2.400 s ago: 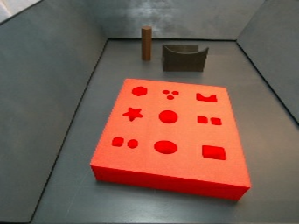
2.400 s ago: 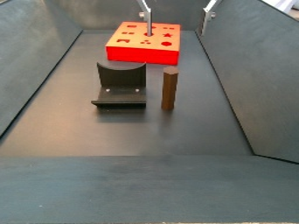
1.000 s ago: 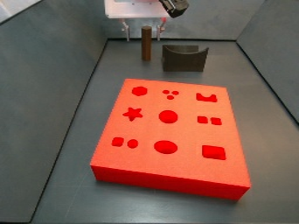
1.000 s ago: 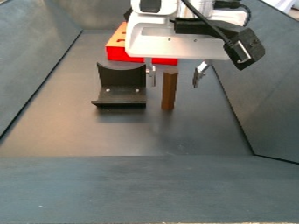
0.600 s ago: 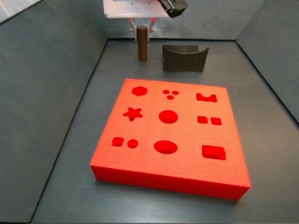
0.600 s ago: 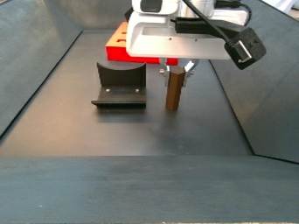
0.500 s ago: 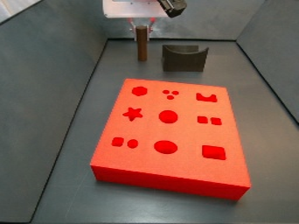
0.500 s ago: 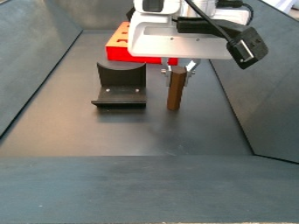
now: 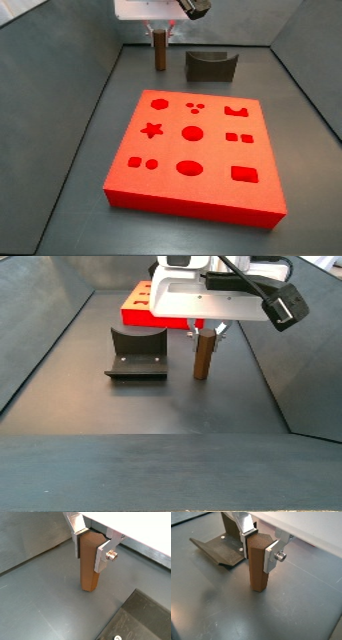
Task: Pick up the hexagon object. Move up. Move to above the board. Insert the hexagon object.
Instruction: Pick up the hexagon object, then move up.
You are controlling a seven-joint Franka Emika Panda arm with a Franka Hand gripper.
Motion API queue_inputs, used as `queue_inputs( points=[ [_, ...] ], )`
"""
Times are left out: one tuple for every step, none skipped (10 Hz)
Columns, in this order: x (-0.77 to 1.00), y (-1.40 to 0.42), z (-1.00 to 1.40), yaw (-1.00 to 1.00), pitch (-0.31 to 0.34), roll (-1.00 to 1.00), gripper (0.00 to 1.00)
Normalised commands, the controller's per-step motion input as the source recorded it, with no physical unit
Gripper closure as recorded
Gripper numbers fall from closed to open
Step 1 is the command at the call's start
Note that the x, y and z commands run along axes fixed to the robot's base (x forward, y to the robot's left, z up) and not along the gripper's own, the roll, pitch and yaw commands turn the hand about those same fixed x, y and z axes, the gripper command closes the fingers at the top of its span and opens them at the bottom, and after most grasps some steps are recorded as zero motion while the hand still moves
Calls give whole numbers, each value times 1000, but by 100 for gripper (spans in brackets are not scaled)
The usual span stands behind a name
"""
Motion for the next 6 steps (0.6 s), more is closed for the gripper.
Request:
queue_inputs(
  points=[
    [0, 0, 0, 0, 0, 0, 100],
    [0, 0, 0, 0, 0, 0, 100],
    [0, 0, 833, 0, 0, 0, 100],
    [-89, -19, 793, 25, 33, -7, 100],
    [-88, -16, 690, 24, 40, -4, 100],
    [-58, -9, 554, 21, 36, 3, 100]
  ],
)
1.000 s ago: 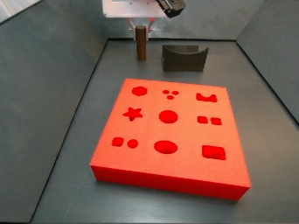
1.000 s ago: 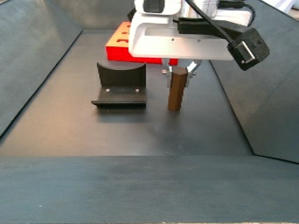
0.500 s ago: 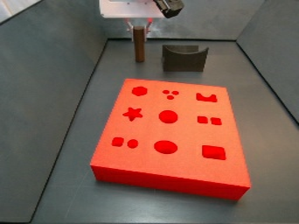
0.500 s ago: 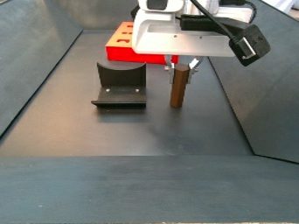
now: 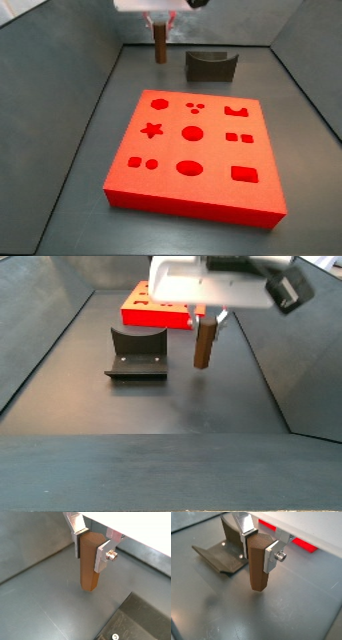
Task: Pick up the hexagon object. Move up. Move to above the board. Insert the hexagon object.
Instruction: Move up, then move to above the board.
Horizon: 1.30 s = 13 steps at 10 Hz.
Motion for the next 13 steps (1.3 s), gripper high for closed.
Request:
queue_inputs(
  points=[
    [-37, -5, 392, 17, 42, 9, 100],
    [13, -371, 1000, -377, 52, -373, 100],
    [17, -382, 1000, -355, 46, -363, 100],
    [16, -355, 1000, -299, 39, -351, 100],
    [16, -304, 1000, -200, 30, -325, 100],
    [17, -289, 1000, -145, 32, -275, 100],
    [21, -260, 1000, -89, 44, -189, 100],
    [25, -240, 1000, -73, 49, -163, 100],
    [27, -199, 1000, -43, 53, -137, 100],
    [23, -130, 773, -20, 58, -117, 100],
    [19, -80, 592, -9, 62, -104, 100],
    [17, -51, 413, -1, 64, -95, 100],
    [17, -36, 233, 4, 66, -88, 100]
  ],
)
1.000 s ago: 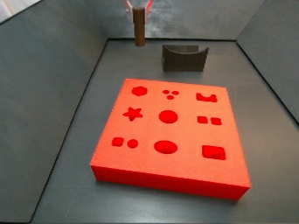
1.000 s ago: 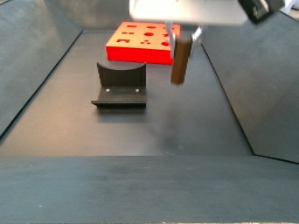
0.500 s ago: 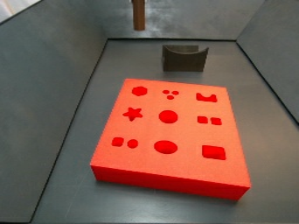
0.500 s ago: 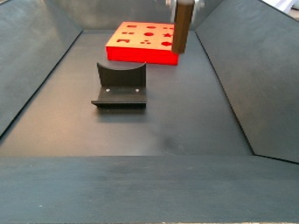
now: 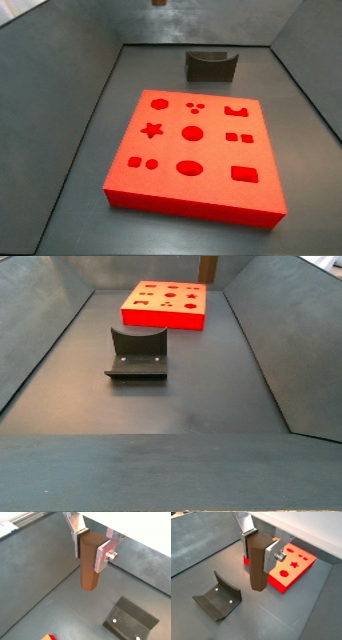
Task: Pick up the hexagon object. Move up. Move to above the board. Insert the hexagon object.
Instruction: Move to above the board.
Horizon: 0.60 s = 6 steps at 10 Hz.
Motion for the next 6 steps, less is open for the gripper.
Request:
queue_inputs(
  points=[
    [59, -1000, 227, 223, 342, 355, 100],
    [61, -1000, 226, 215, 340, 368, 100],
    [65, -1000, 241, 144, 280, 337, 100],
    [72, -1000, 237, 76, 206, 210, 100],
    [84, -1000, 233, 28, 139, 118, 100],
    [91, -1000, 235, 24, 124, 84, 100]
  ],
)
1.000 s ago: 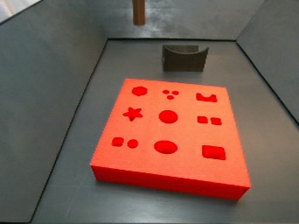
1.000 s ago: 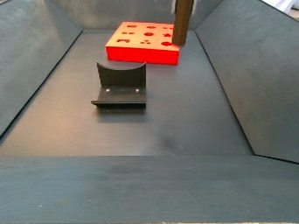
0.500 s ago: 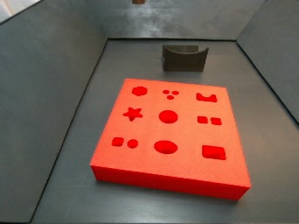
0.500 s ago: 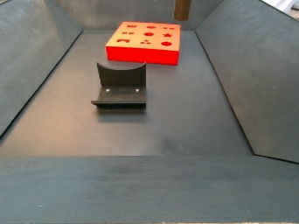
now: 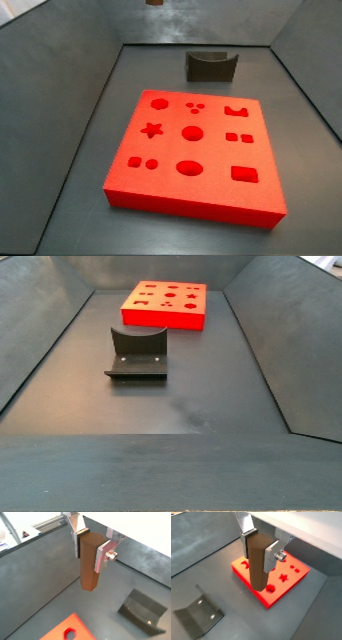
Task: Pick up the hexagon object. Move up. Move to above the board. Insert the hexagon object.
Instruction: Move to above the board, then insert the hexagon object.
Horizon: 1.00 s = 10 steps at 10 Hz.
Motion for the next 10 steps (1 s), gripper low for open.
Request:
queue_inputs(
  points=[
    [106, -1000, 236, 18, 114, 58, 100],
    [124, -1000, 236, 15, 115, 38, 100],
    [145, -1000, 234, 9, 123, 30, 100],
    [166, -1000, 236, 10, 127, 26, 100],
    [161, -745, 182, 12, 129, 28, 100],
    [121, -435, 105, 9, 113, 41, 100],
    [95, -268, 66, 7, 99, 50, 100],
    [81, -196, 52, 9, 89, 54, 100],
    [-17, 0, 0, 0, 0, 0, 100],
    [-226, 0, -31, -51, 0, 0, 100]
  ],
)
